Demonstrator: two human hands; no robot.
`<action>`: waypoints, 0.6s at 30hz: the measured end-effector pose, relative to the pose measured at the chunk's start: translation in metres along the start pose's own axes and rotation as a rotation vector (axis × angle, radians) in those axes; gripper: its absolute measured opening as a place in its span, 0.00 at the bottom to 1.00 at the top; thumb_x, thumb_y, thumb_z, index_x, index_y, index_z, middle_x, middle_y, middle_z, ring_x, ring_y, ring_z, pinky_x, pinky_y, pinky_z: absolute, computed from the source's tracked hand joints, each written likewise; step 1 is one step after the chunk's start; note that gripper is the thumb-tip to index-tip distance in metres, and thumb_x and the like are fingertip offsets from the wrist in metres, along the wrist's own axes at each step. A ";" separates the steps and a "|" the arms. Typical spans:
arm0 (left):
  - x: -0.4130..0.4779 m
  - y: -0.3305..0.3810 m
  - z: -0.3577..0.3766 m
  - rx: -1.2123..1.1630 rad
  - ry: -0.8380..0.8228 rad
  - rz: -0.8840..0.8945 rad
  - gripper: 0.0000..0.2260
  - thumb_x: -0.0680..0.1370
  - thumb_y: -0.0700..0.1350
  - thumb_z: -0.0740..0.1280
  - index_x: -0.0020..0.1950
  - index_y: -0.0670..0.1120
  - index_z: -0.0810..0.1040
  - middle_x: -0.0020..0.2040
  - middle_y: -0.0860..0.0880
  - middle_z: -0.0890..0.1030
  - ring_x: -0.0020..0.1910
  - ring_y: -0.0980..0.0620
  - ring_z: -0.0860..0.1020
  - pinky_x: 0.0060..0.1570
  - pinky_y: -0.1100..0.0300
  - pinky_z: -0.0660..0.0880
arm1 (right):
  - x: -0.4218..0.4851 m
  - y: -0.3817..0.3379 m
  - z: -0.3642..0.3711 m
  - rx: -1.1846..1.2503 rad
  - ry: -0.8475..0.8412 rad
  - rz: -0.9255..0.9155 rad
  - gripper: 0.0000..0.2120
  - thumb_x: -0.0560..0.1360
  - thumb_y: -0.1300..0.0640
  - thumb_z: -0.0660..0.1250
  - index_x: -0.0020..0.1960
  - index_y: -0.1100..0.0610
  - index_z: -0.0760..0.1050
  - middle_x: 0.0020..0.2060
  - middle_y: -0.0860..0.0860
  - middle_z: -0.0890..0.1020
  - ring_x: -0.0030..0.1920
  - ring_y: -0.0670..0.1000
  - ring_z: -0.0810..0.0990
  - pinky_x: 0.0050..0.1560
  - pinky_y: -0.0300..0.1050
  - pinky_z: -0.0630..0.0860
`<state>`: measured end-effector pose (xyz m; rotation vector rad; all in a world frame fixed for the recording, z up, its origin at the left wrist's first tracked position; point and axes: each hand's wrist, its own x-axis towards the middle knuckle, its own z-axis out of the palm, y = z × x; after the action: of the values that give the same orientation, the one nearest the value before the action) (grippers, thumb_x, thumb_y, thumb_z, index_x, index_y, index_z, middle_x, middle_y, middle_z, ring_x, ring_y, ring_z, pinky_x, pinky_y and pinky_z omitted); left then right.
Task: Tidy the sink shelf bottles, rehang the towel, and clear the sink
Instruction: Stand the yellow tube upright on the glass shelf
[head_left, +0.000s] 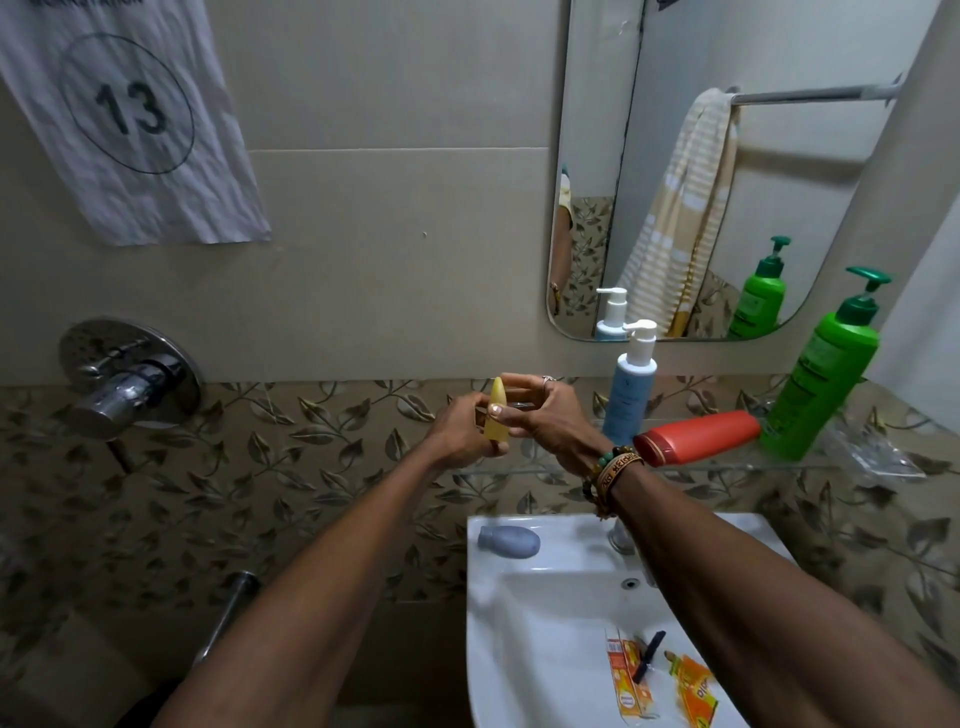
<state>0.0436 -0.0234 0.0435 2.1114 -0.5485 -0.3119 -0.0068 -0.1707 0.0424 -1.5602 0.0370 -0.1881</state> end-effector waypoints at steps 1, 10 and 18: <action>0.000 0.000 0.001 -0.008 0.002 -0.004 0.29 0.68 0.35 0.78 0.67 0.42 0.73 0.57 0.43 0.82 0.55 0.46 0.81 0.56 0.46 0.80 | 0.000 0.000 0.000 -0.006 -0.002 -0.001 0.23 0.70 0.67 0.76 0.64 0.57 0.77 0.56 0.54 0.83 0.55 0.51 0.83 0.45 0.41 0.82; -0.003 -0.004 0.007 -0.026 0.032 -0.034 0.29 0.69 0.33 0.76 0.67 0.41 0.71 0.61 0.42 0.79 0.59 0.42 0.79 0.58 0.43 0.78 | 0.001 0.007 0.003 -0.032 -0.006 -0.004 0.23 0.69 0.68 0.76 0.62 0.55 0.78 0.53 0.52 0.84 0.52 0.49 0.84 0.43 0.37 0.81; -0.002 -0.008 0.009 -0.017 0.040 -0.048 0.29 0.69 0.34 0.76 0.67 0.42 0.71 0.62 0.42 0.79 0.59 0.42 0.78 0.58 0.44 0.78 | 0.005 0.012 0.002 -0.049 -0.020 0.006 0.21 0.69 0.67 0.76 0.57 0.49 0.78 0.52 0.49 0.83 0.51 0.47 0.83 0.41 0.35 0.80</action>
<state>0.0403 -0.0247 0.0323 2.1120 -0.4711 -0.3003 -0.0007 -0.1690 0.0313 -1.6105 0.0310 -0.1683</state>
